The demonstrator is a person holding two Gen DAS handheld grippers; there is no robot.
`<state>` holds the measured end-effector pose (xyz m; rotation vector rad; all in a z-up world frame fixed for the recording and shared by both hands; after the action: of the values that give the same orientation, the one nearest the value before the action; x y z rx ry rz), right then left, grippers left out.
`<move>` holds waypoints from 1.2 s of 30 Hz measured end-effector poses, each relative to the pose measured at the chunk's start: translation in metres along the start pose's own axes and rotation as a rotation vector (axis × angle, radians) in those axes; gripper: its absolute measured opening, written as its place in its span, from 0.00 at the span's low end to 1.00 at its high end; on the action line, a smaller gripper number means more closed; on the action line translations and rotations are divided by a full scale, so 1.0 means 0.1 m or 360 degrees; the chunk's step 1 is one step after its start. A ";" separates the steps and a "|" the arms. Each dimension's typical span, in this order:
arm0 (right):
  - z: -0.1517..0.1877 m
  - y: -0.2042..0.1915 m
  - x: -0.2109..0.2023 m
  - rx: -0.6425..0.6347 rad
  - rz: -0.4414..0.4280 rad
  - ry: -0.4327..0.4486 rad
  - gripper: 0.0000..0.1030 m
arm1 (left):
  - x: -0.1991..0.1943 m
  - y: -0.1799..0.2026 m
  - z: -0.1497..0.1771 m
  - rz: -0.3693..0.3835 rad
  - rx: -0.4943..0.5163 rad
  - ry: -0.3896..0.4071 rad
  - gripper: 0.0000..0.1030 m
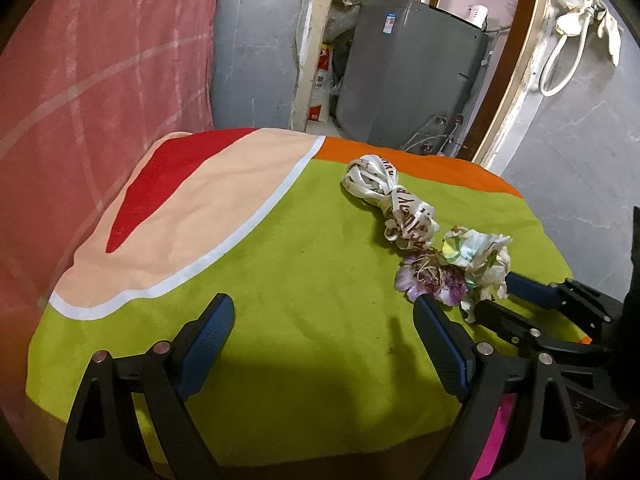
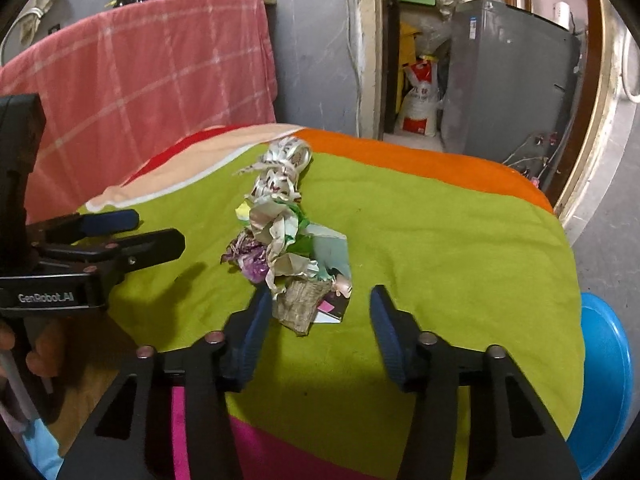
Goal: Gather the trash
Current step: 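Grasp the purple onion-skin clump with the left gripper while the right grasps a brown scrap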
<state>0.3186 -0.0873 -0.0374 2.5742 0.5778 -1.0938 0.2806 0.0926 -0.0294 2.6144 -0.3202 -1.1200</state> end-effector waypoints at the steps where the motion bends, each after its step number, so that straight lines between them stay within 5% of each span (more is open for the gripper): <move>1: 0.00 0.00 0.02 -0.0003 -0.0010 -0.0020 0.37 | 0.00 0.02 0.01 0.0010 0.0000 -0.0002 0.85; 9: 0.03 0.09 0.04 0.0050 -0.0050 -0.0052 0.22 | 0.09 0.14 0.03 0.0123 0.0077 -0.0068 0.78; 15: 0.07 0.19 0.00 0.0069 -0.0029 -0.0045 0.21 | 0.20 0.30 0.05 0.0154 0.0184 -0.0113 0.78; 28: 0.18 0.40 -0.09 0.0154 -0.0026 0.0009 0.21 | 0.54 0.50 -0.11 0.0160 0.0323 -0.0217 0.60; 36: 0.23 0.41 -0.14 0.0174 -0.0044 0.0051 0.21 | 0.61 0.53 -0.13 0.0164 0.0352 -0.0226 0.39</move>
<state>0.3145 -0.1357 -0.0385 2.6893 0.5782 -1.1245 0.3263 0.0257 -0.0438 2.6728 -0.6358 -1.3045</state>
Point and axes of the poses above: each gripper's, at about its wrist camera, not at the fingertips, and x roughly the way its jaws point, y to its right, z to its underside, the point moved 1 cm from there along x, roughly the way its jaws point, and after that the axes turned 12 degrees about z, right-handed, at the moved point
